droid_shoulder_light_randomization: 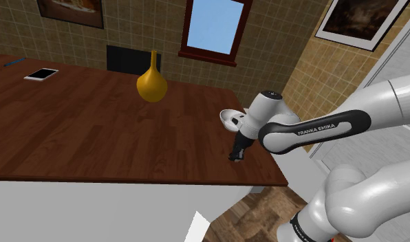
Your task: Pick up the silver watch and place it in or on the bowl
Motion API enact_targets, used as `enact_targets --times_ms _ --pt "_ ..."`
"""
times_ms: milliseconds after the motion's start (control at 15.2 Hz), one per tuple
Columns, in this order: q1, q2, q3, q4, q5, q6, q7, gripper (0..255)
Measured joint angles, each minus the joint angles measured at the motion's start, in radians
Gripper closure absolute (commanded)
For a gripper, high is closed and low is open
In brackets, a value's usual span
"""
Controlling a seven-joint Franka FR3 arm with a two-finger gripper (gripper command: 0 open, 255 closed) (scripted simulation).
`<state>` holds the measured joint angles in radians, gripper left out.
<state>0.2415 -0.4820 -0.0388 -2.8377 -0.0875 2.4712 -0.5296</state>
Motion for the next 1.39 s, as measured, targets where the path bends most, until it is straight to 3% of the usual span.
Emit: enact_targets --times_ms 1386 --pt "0.008 -0.16 0.003 0.162 0.016 -0.322 -0.017 255"
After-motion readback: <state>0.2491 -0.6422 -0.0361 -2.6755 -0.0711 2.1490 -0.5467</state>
